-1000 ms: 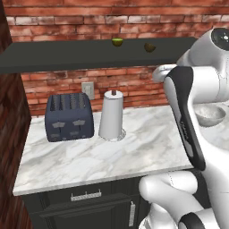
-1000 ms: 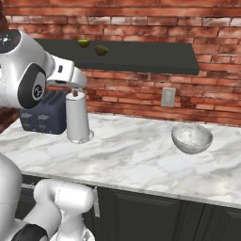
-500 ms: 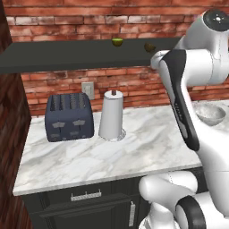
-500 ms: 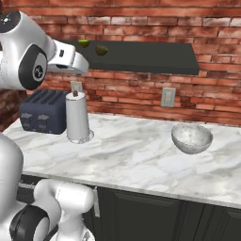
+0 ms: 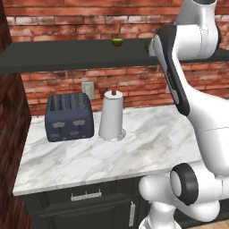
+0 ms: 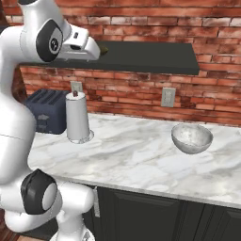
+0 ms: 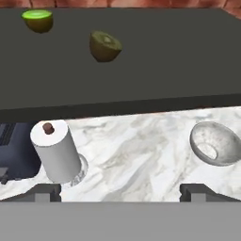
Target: Pick the kiwis from the cabinet and place them in one bowl. Pick the squash from the sink and place it in the other bowl.
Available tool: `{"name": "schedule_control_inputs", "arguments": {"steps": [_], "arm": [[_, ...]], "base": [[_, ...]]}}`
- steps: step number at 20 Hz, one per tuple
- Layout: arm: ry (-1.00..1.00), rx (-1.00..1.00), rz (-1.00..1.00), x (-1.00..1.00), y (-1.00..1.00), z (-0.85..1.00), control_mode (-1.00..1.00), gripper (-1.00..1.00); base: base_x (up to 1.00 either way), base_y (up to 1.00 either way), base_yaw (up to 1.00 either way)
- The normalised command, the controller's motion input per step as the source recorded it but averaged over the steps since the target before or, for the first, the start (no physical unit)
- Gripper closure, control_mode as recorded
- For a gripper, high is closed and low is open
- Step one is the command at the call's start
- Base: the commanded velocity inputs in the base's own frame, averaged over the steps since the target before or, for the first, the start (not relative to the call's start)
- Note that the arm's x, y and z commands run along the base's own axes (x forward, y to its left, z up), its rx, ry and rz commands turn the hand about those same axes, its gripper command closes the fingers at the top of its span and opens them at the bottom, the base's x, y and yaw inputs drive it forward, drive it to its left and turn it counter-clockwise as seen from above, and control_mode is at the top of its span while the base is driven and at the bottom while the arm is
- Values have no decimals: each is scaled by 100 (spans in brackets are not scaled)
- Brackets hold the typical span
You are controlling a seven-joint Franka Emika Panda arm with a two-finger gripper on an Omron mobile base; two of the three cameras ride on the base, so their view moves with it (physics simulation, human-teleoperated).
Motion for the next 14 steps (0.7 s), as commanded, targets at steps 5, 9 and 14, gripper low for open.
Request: {"name": "schedule_control_inputs", "arguments": {"steps": [5, 9, 14], "arm": [[20, 4, 0, 61, -10, -4, -100, -100], [7, 0, 1, 67, 0, -2, -100, -100], [0, 0, 1, 60, 2, -5, -100, -100]], "base": [[0, 0, 0], [0, 0, 0], [0, 0, 0]]}}
